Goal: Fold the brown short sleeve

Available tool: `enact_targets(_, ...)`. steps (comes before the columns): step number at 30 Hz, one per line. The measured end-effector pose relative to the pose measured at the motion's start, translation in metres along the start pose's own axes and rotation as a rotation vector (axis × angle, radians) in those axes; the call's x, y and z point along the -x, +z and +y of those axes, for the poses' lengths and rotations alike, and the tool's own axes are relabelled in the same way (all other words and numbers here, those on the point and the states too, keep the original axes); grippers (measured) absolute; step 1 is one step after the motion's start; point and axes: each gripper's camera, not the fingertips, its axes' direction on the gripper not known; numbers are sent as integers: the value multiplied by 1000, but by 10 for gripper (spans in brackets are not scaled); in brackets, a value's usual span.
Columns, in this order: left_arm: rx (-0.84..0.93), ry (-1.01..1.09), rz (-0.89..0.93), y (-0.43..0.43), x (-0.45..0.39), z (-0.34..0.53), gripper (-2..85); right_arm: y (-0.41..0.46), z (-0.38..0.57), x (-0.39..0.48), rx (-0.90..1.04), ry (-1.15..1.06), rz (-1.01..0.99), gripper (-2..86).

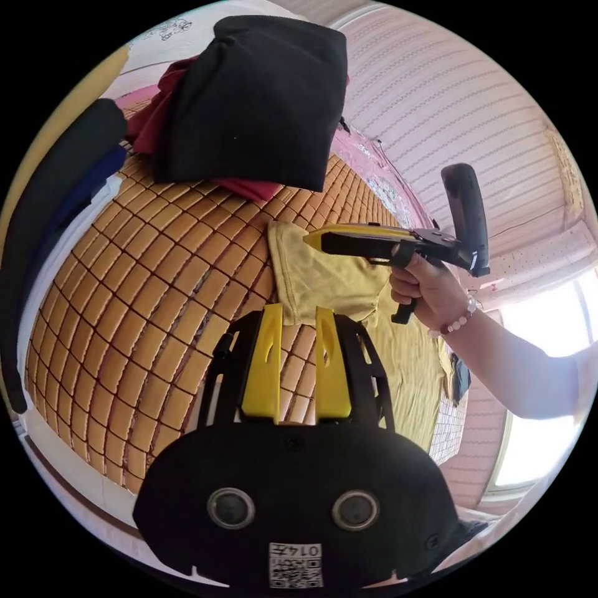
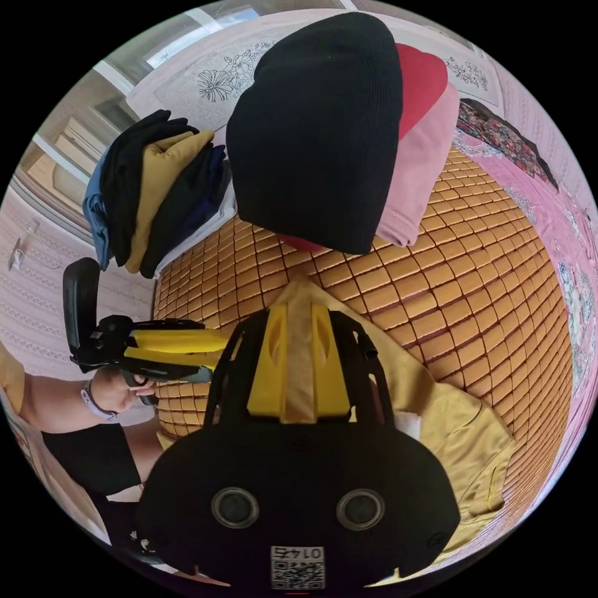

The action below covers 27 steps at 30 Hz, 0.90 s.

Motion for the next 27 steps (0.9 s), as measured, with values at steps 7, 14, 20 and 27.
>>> enact_targets(7, 64, -24, -57, 9, 4, -6, 0, 23, -19, 21, 47, -19, 86, 70)
enact_targets(14, 19, -43, -23, 9, 14, -2, -6, -3, 0, 29, -23, 31, 80, 68)
enact_targets(20, 40, -17, 11, 10, 21, -2, -8, -36, 71, 18, -108, 270, 94, 60)
enact_targets(27, 45, 14, -10, 13, 18, -2, -9, -72, 173, -29, -183, 660, 148, 55)
